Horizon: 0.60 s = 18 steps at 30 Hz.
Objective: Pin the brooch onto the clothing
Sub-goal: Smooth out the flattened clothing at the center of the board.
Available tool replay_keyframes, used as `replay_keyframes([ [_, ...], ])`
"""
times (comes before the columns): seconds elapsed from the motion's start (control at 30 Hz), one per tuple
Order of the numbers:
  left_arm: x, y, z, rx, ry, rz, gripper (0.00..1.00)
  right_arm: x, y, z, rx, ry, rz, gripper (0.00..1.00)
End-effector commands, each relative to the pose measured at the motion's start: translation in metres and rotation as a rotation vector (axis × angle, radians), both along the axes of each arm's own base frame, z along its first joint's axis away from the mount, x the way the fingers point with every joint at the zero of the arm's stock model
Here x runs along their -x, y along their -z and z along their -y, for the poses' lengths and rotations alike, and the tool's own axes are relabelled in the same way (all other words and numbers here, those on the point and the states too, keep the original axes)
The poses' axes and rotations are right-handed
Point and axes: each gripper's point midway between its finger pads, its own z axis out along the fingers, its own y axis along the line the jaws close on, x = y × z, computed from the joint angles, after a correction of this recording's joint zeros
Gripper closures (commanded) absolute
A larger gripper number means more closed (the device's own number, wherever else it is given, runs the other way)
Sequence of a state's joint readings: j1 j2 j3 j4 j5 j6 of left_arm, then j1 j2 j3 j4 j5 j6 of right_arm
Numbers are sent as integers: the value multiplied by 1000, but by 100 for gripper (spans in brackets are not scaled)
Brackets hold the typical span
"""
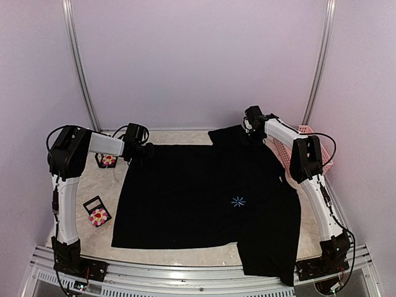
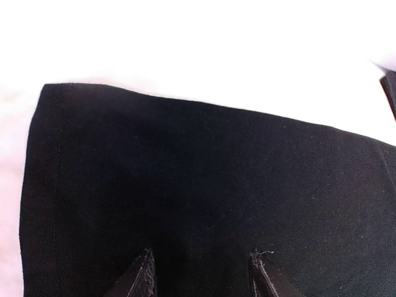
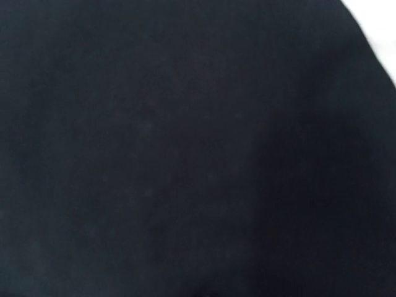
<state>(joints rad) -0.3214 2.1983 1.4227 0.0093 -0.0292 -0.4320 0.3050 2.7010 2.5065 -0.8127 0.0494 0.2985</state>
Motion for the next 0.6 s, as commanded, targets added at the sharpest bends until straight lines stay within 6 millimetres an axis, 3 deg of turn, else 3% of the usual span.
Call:
replay_keyframes([
  [0.0, -9, 26, -36, -66, -78, -78, 52, -18, 8, -10, -173, -19, 44, 100],
  [0.17, -20, 14, -56, -104, -119, -47, 52, -50, -63, -26, -262, -58, 241, 100],
  [0.3, -21, -18, -57, -108, -124, 13, 52, -41, -133, -32, -250, -97, 345, 100],
  [0.43, -11, -56, -47, -107, -115, 85, 52, -3, -180, -44, -211, -171, 335, 100],
  [0.5, 0, -87, -35, -118, -99, 141, 52, 30, -181, -45, -156, -176, 265, 100],
  [0.57, 21, -102, -22, -134, -76, 161, 52, 76, -181, -47, -92, -174, 193, 100],
])
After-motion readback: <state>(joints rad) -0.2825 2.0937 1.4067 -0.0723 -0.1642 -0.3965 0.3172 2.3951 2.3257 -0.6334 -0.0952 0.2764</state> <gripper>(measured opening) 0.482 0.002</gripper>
